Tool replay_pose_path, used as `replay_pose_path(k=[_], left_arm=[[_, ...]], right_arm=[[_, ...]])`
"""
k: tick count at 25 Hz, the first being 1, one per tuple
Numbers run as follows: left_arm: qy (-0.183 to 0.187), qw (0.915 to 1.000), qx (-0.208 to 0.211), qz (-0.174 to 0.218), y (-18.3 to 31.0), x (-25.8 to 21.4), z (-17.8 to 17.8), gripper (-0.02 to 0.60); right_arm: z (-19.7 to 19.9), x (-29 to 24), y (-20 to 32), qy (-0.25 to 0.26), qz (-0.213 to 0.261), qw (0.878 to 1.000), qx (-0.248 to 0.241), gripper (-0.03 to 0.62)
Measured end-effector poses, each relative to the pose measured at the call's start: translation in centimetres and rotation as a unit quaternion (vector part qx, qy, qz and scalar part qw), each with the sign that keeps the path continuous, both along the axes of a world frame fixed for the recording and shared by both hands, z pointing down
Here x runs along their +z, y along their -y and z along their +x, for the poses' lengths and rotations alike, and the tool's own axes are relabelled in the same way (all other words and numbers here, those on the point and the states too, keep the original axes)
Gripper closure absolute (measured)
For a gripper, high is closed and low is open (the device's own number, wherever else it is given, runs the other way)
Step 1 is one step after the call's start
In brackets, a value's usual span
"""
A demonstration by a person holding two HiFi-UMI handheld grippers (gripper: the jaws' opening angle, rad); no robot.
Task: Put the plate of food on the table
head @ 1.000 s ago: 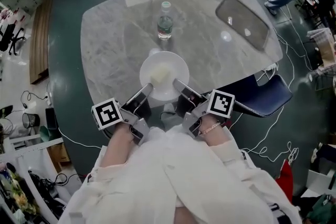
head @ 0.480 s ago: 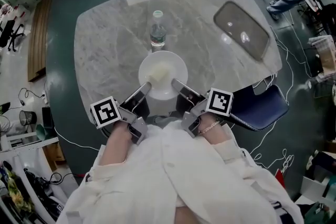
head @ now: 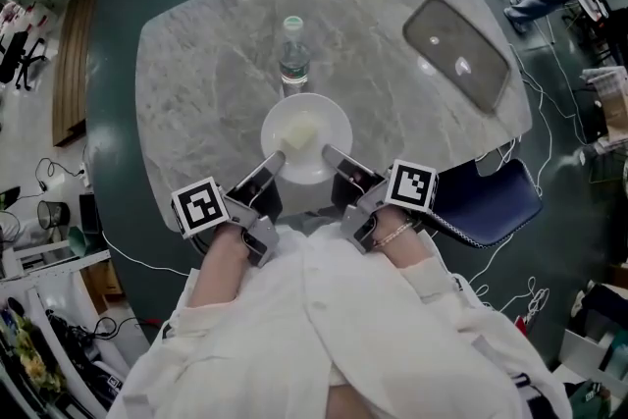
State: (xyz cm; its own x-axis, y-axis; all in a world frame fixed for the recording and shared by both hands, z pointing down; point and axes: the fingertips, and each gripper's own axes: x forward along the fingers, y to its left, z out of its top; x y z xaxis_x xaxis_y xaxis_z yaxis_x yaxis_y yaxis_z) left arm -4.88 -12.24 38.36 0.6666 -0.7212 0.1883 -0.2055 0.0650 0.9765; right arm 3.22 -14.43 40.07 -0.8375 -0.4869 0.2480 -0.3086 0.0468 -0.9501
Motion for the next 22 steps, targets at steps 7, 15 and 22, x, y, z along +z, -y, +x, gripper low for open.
replay_pose_path(k=[7, 15, 22], left_arm=[[0.005, 0.9997, 0.022, -0.008, 0.2, 0.2, -0.8, 0.558], [-0.003, 0.9993, 0.03, -0.02, 0.4, 0.2, -2.5, 0.558], [0.004, 0.9985, 0.044, -0.033, 0.4, 1.6, -3.2, 0.558]], right_arm=[[-0.8, 0.3, 0.0, -0.006, -0.009, 1.0, 0.004, 0.582], [-2.5, 0.8, -0.1, -0.018, -0.024, 1.0, 0.006, 0.582], [-3.3, 1.8, -0.3, -0.035, -0.04, 0.999, 0.008, 0.582]])
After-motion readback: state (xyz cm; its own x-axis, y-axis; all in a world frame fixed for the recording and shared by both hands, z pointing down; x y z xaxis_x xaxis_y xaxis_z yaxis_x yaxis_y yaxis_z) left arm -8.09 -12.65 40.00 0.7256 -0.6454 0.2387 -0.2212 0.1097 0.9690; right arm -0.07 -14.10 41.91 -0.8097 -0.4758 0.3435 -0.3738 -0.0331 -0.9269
